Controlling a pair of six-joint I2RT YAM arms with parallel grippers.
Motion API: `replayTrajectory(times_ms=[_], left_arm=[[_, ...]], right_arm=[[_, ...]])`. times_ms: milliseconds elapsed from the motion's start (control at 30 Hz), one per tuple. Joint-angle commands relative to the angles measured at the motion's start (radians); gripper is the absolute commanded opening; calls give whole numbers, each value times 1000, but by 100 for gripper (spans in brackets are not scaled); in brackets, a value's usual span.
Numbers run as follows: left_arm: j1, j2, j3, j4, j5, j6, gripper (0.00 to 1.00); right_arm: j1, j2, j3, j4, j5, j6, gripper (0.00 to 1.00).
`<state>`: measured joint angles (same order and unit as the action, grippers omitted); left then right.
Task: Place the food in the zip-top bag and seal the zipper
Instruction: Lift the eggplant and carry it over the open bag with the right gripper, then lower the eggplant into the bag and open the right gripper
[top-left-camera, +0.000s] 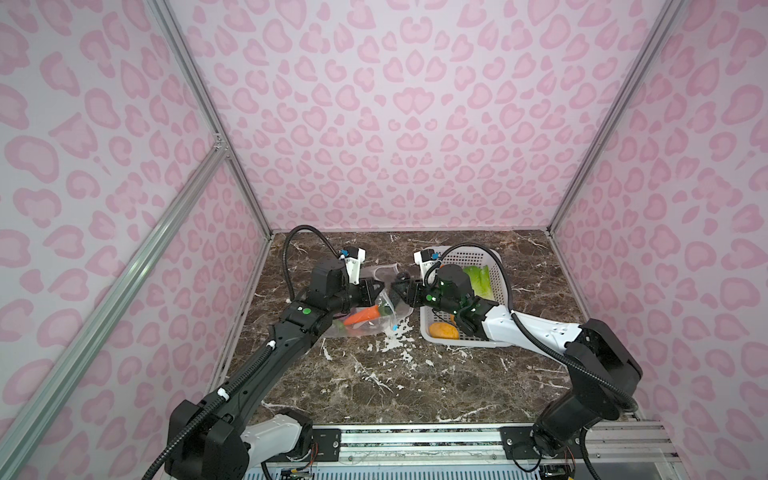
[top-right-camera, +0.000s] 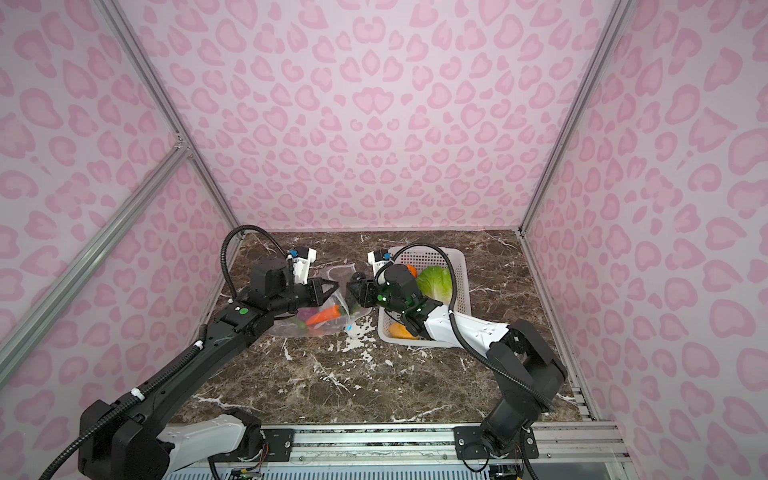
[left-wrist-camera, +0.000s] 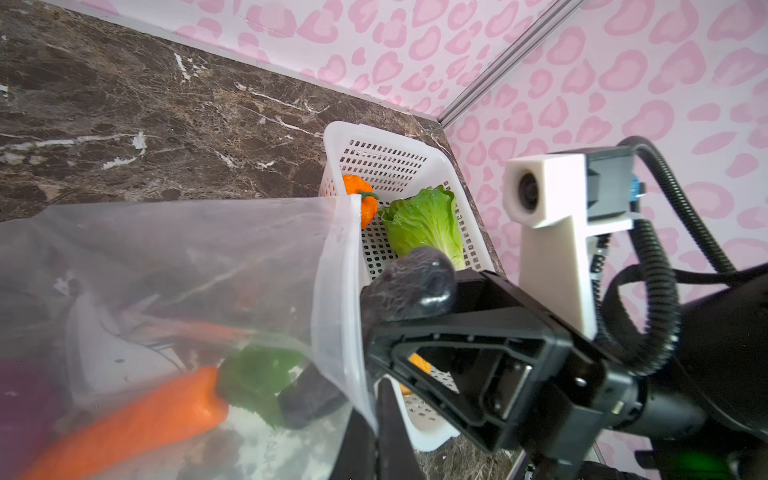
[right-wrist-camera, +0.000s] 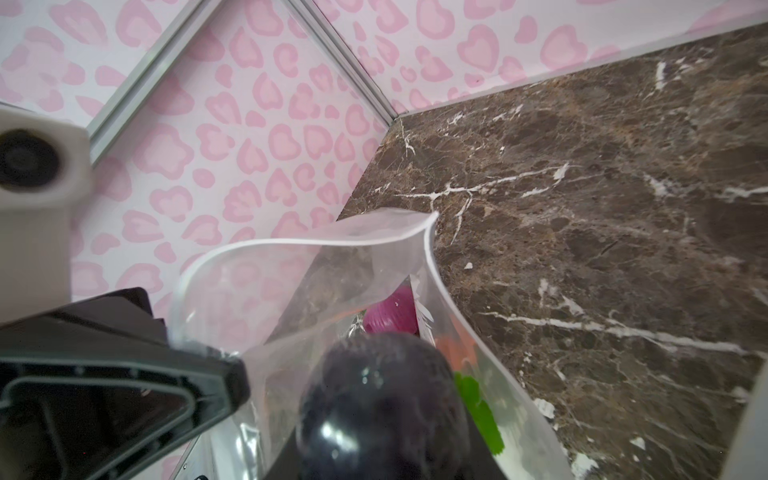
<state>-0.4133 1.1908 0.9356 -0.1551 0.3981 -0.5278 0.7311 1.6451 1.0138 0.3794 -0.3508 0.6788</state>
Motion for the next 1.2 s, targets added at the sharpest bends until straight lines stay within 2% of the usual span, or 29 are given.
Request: replayTrajectory(times_ms=[0, 167, 300, 533, 633, 833, 967, 1167], left_arm=[[0, -2, -1, 38, 33, 8, 2], [0, -3, 0, 46, 55, 10, 2], [-1, -3, 0, 48, 62, 12, 2], [0, -22, -8, 40, 13, 10, 2], [1, -36, -13, 40, -5, 9, 2], [2, -76, -24, 44, -41, 11, 2], [5, -99, -31, 50, -60, 11, 2], [7, -111, -35, 52, -70, 11, 2]], right_arm=[[4, 33, 23, -7, -32, 25, 18], [4, 78, 66, -68, -37, 21, 21], [5, 112, 122, -164, -22, -4, 29], [4, 71, 172, -271, 2, -89, 54], [4, 16, 188, -351, 33, -160, 60], [4, -115, 174, -481, 139, -286, 62], [-3, -161, 134, -519, 212, -315, 60], [-33, -159, 64, -480, 164, -269, 51]])
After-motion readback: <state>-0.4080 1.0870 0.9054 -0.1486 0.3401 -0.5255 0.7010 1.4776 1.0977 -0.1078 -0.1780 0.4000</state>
